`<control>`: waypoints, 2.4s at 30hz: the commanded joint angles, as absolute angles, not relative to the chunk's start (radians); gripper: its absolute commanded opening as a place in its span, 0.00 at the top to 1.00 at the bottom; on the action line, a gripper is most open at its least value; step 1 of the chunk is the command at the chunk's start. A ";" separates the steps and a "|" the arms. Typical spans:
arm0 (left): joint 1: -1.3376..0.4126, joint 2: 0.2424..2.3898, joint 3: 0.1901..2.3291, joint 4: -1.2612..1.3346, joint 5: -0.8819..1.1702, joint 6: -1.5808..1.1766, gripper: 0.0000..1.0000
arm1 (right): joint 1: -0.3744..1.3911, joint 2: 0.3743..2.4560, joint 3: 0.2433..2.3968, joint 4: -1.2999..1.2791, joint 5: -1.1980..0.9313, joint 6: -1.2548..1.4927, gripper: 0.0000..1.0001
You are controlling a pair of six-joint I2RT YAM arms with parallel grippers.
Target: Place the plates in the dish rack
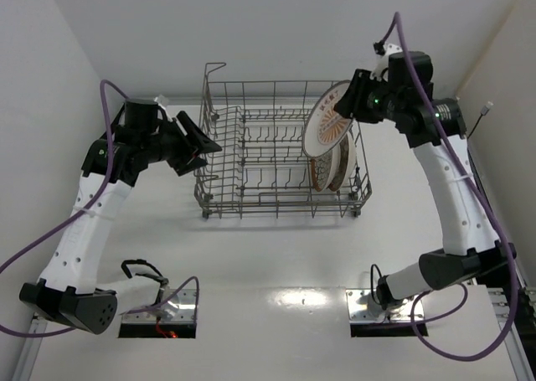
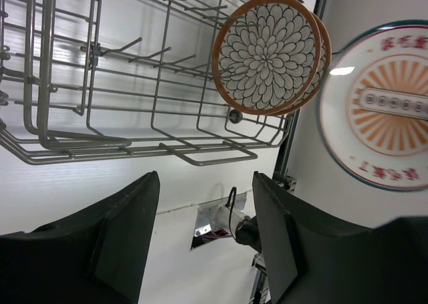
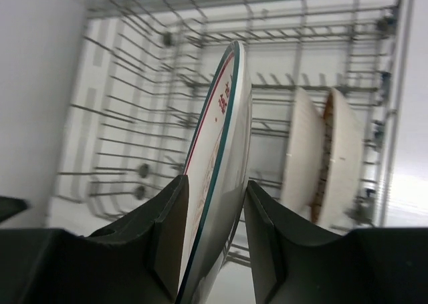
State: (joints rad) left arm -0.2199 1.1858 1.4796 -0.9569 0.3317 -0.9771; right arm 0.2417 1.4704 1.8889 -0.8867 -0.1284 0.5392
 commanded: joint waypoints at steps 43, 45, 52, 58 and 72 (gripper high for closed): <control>0.002 1.256 1.496 -1.041 0.457 -0.830 0.45 | 0.503 1.888 1.887 -0.715 0.365 0.045 1.00; 0.012 1.267 1.523 -1.064 0.466 -0.810 0.45 | 0.494 1.901 1.876 -0.703 0.341 0.035 1.00; 0.032 1.279 1.546 -1.086 0.466 -0.792 0.45 | 0.485 1.919 1.815 -0.653 0.282 0.000 0.98; 0.041 1.288 1.511 -1.074 0.485 -0.792 0.45 | 0.465 1.947 1.815 -0.687 0.236 0.012 0.89; 0.041 1.319 1.493 -1.020 0.494 -0.801 0.45 | 0.465 1.894 1.914 -0.876 0.302 0.143 0.16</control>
